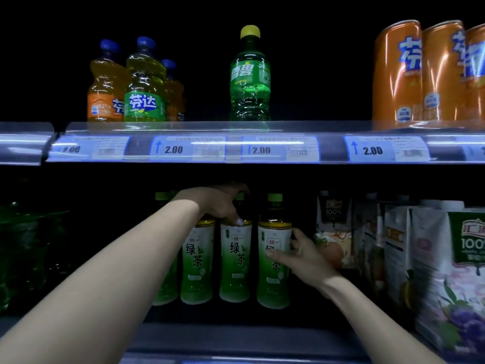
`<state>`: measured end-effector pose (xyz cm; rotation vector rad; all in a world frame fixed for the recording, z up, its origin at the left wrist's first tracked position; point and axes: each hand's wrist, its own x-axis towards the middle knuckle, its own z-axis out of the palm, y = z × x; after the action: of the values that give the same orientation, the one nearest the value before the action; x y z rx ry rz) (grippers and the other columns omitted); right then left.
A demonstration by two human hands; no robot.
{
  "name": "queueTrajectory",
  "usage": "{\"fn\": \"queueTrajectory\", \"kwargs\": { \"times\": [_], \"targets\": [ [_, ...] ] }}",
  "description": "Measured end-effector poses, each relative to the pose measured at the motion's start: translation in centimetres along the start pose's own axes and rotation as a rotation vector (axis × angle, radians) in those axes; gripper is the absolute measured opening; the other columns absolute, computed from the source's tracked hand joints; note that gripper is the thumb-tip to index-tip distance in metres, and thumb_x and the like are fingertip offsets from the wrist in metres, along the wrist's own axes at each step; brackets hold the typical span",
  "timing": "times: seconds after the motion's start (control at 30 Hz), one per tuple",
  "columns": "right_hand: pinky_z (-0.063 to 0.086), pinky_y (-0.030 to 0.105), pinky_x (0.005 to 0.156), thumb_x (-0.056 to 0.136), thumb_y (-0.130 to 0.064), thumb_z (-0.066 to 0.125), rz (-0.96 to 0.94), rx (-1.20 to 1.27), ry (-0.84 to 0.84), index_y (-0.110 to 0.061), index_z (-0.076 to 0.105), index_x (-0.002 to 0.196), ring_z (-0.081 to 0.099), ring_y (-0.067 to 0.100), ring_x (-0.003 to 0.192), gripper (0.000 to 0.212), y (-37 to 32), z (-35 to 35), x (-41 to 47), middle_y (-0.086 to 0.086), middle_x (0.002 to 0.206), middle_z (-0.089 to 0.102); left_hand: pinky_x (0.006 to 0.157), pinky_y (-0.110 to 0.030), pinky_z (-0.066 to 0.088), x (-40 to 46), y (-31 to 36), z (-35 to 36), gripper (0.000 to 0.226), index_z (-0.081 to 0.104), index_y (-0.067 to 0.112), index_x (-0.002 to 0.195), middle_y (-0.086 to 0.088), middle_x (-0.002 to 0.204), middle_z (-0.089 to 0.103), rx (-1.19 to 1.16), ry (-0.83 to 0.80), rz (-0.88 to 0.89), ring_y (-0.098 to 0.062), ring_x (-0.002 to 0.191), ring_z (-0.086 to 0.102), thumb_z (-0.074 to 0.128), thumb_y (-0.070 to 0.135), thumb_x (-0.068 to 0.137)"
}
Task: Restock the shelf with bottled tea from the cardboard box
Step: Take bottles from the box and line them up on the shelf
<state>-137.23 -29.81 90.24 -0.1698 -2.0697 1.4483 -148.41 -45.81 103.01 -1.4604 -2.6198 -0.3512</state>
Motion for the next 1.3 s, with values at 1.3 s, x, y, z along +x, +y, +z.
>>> {"fn": "queueTrajectory", "kwargs": {
  "times": [1.3],
  "targets": [
    [0.043, 0.037, 0.103, 0.077, -0.032, 0.074, 0.114, -0.077, -0.018, -0.025, 0.030, 0.141, 0.053, 0.021, 0.121, 0.078, 2.4, 1.4, 5.2, -0.002, 0.122, 0.057, 0.110, -0.035, 0.033, 2.4, -0.5, 1.5, 0.056, 0.028, 0.022, 0.145, -0.008, 0.152, 0.033, 0.184, 0.077, 0.017, -0.027, 0.136, 0.037, 0.047, 0.025, 0.093]
  ]
}}
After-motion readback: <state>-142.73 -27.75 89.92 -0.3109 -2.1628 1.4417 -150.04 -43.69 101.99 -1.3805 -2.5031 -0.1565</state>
